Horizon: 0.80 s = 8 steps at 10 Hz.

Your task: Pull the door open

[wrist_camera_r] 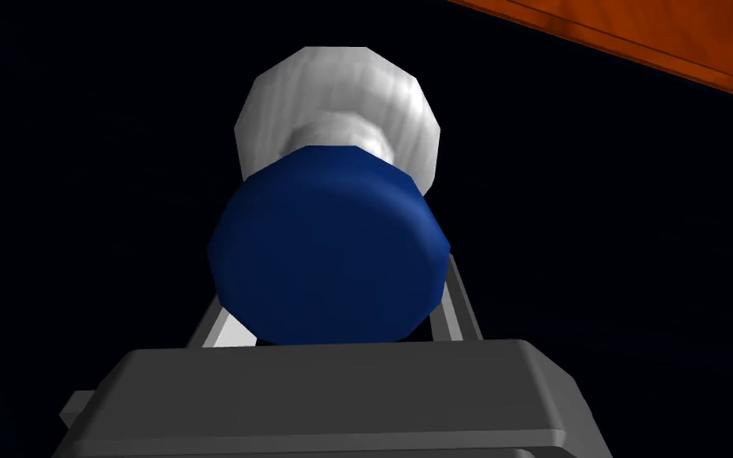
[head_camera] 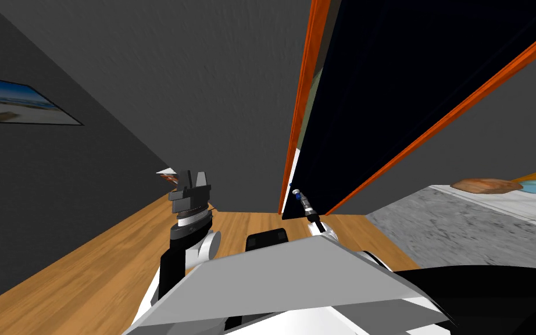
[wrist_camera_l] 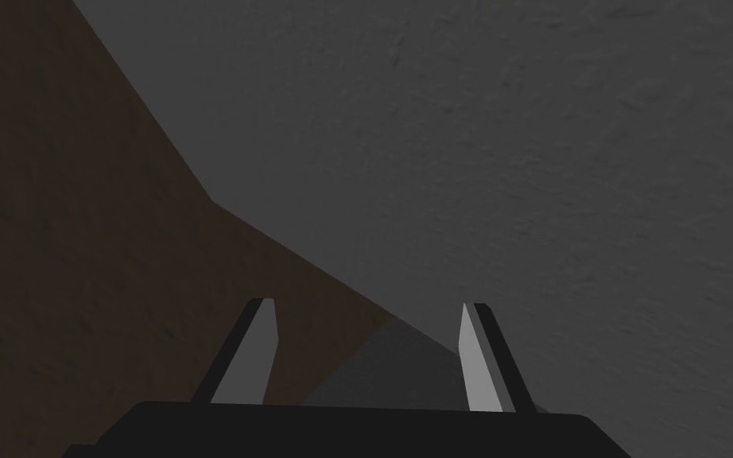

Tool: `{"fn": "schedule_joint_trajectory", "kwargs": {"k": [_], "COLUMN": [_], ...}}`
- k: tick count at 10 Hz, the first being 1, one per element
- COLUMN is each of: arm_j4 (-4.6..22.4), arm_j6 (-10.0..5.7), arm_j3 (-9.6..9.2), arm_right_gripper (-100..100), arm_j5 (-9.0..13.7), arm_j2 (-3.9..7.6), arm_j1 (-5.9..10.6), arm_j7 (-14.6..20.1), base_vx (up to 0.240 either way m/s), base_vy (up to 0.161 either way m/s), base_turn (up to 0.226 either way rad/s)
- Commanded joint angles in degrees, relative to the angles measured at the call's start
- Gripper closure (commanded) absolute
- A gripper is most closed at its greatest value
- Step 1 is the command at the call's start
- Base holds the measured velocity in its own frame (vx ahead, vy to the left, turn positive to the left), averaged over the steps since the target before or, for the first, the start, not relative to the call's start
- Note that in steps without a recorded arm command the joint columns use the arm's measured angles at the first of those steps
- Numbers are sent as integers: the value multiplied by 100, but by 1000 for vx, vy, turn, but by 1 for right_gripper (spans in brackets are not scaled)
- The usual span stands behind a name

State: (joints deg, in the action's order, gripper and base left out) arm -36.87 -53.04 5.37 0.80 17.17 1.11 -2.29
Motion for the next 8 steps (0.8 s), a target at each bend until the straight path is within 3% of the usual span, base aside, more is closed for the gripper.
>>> {"fn": "schedule_joint_trajectory", "kwargs": {"k": [1,8], "arm_j4": [36,34], "arm_j6": [-41,23], "arm_j3": [-120,-337], "arm_right_gripper": [100,100], "arm_j5": [95,529], "arm_j2": [-80,-68], "arm_j1": [42,91], "arm_j7": [286,1234], "base_vx": [-47,-50], "base_vy": [-24,-23], "base_turn": [64,53]}}
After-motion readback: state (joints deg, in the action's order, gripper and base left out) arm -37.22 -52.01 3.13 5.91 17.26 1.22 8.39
